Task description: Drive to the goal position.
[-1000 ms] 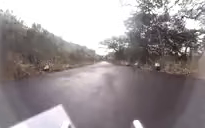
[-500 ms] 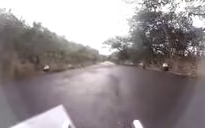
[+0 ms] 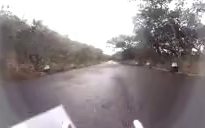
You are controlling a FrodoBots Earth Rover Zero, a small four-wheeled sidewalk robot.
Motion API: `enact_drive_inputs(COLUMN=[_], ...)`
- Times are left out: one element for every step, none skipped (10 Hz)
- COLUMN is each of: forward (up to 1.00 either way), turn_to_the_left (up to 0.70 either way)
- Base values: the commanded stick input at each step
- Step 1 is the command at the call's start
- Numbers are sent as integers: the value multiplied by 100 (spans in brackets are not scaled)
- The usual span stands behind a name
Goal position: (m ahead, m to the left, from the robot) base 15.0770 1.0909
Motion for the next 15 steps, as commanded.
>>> enact_drive_inputs(forward=[100, 100, 100, 100, 100, 100, 100, 100, 100, 100, 100, 100, 100, 100, 100], turn_to_the_left=[-40, -40, -40, -32, 0, 0, 0, 0, -13, -36, -40, -35, 0, 0, 0])
